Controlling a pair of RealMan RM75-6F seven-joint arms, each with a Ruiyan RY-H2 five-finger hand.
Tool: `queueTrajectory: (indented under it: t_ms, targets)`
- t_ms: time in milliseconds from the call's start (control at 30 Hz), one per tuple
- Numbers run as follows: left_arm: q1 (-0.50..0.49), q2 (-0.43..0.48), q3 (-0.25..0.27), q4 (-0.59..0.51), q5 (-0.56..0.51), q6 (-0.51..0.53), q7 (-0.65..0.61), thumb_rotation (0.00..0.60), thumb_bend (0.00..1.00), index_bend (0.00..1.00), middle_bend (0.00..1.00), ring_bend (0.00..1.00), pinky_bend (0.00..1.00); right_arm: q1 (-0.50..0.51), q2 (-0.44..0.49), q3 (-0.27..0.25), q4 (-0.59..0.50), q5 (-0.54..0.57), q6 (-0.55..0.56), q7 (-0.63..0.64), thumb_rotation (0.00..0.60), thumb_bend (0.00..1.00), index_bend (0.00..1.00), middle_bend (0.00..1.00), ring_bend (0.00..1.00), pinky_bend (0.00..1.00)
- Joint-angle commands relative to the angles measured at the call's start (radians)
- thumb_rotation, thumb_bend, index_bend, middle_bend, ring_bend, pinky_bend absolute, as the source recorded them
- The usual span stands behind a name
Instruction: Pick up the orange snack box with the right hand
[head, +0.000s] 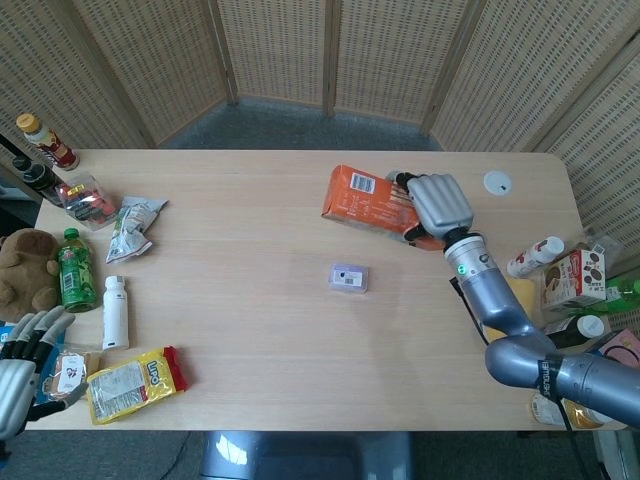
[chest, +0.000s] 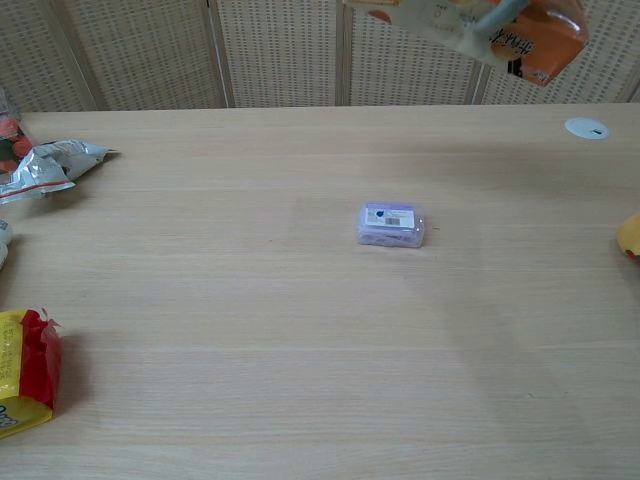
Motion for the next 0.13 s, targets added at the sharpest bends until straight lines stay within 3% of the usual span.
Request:
queueTrajectory:
  t_ms: [33,133]
  targets:
    - [0.003,0.0,0.002,0.002,0.002,0.003,-0.004,0.6,0.23,0.11,0.07,0.0,0.0,0.004,0.009,0.001,-0.014,0.01,0.008,-0.007,0.6,0.14,0.26,0.77,0.8,0.61]
    - [0.003,-0.004,0.004,0.007,0.004,0.0,-0.005,0.6,0.23,0.11,0.07,0.0,0.0,0.005,0.013,-0.007,-0.02,0.015,0.012,-0.013,0.6,0.14,0.26,0.77,0.8,0.61]
